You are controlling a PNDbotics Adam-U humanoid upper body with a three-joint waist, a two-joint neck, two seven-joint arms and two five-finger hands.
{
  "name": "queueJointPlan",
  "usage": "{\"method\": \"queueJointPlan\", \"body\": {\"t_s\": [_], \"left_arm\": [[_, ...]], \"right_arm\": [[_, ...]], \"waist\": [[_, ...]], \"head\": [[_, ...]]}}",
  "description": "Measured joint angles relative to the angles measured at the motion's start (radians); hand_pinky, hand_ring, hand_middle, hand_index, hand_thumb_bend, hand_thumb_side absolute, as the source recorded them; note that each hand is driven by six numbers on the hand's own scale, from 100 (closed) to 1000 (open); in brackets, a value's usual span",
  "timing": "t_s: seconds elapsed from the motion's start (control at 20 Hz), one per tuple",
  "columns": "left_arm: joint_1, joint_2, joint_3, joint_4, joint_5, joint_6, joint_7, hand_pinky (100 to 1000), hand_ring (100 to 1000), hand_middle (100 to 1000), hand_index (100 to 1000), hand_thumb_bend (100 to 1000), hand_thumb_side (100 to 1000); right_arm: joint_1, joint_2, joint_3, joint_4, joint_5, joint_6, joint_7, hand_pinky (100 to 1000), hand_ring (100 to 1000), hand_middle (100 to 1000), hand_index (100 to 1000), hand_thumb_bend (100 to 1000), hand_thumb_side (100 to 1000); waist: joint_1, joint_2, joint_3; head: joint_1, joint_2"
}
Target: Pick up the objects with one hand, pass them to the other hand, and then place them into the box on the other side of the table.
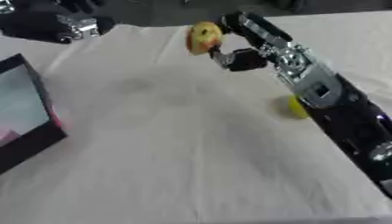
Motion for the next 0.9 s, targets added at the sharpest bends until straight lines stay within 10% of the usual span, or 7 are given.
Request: {"method": "queueJointPlan", "body": {"t_s": [0.9], "left_arm": [[-0.009,-0.153,-0.03,0.108,-0.081,-0.049,-0.041,872,806,802,862,509,604]], "right_arm": [[-0.046,0.034,0.047,-0.013,-0.002,0.017,0.028,857,768,416,395,100,100]], "waist": [[0.003,0.014,0.007]], "head": [[0.003,0.0]]}}
